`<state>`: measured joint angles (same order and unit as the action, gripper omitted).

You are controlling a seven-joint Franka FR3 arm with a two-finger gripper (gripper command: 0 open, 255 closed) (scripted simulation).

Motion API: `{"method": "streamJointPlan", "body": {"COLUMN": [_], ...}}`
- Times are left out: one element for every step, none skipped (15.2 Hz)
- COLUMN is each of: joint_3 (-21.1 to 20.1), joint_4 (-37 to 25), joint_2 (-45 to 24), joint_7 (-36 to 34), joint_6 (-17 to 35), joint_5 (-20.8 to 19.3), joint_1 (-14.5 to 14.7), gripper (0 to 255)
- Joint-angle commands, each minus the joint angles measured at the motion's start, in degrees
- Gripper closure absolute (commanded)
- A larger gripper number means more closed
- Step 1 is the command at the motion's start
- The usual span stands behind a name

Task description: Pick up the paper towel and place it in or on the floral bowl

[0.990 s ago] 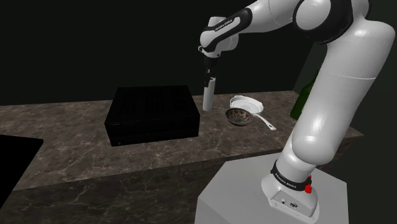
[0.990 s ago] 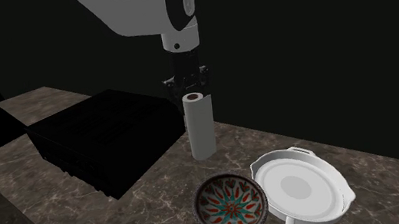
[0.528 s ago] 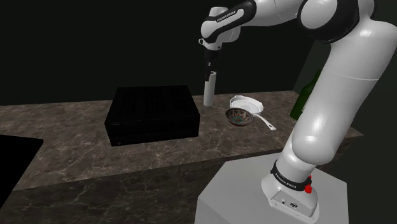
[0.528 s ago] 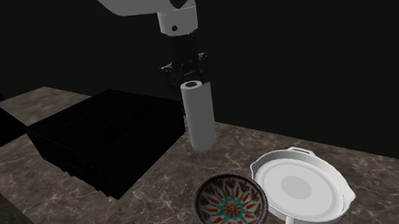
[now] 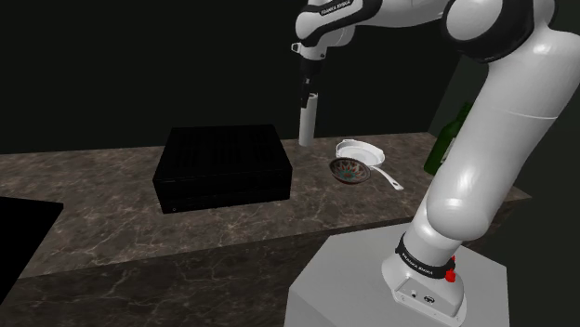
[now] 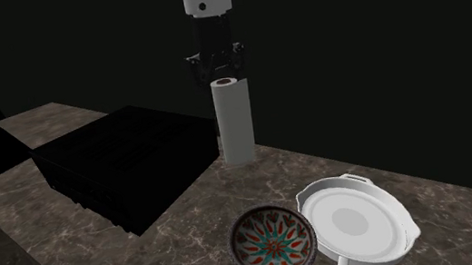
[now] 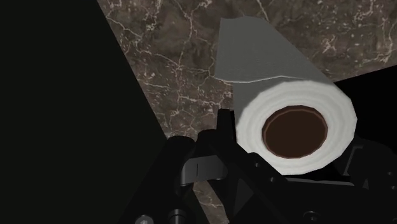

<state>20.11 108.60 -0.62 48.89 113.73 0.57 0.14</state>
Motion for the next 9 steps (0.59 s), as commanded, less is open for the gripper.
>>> {"method": "streamJointPlan", "body": {"joint_3": [0.0, 0.0, 0.0, 0.0, 0.2, 0.3, 0.4, 0.6, 0.7], "joint_4": [-1.3, -2.0, -2.7, -3.3, -1.7, -0.1, 1.4, 2.8, 4.1], "joint_2": [0.1, 0.2, 0.3, 0.4, 2.4, 4.5, 6.5, 8.5, 10.5], "joint_7": [0.0, 0.0, -0.1, -0.1, 0.0, 0.1, 0.3, 0.4, 0.6], "joint_6": [-1.5, -2.2, -3.0, -3.7, -4.0, -4.3, -4.8, -5.2, -5.8], "joint_5": [-0.1, -0.1, -0.1, -0.2, -0.9, -1.6, -2.3, -3.1, -3.8], "joint_1": [0.0, 0.0, 0.0, 0.0, -0.1, -0.3, -0.6, -0.8, -1.1], "gripper": [255, 255, 255, 255, 255, 255, 255, 255, 255]}}
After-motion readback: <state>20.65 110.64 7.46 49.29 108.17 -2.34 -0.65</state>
